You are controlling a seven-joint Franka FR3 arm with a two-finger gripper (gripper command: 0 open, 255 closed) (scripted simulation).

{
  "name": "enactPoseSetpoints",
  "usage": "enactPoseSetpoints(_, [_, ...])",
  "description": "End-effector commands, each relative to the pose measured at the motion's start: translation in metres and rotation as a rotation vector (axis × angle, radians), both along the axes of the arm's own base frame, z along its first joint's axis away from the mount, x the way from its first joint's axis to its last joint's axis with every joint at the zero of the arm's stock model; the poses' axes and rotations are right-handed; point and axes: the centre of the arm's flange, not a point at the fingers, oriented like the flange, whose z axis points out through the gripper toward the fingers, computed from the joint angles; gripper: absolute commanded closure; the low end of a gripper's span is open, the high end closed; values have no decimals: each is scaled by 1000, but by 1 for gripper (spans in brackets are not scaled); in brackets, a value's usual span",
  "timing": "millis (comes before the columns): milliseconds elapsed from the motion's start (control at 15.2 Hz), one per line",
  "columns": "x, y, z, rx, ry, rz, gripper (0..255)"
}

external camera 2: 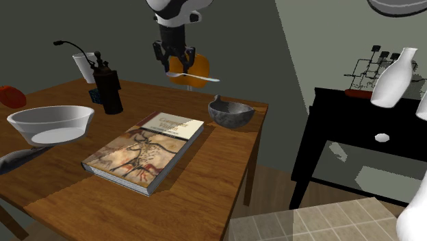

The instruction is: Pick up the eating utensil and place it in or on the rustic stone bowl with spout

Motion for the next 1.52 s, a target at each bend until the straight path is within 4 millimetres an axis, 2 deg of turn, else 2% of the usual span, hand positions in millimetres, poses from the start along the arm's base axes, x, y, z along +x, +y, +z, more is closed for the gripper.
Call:
enactPoseSetpoints(0, [-8,-25,3,0,0,0,255])
enactPoseSetpoints(594, [-50,-135,11,0,0,0,255])
enactPoseSetpoints(1452, [-50,-135,-58,0,0,0,255])
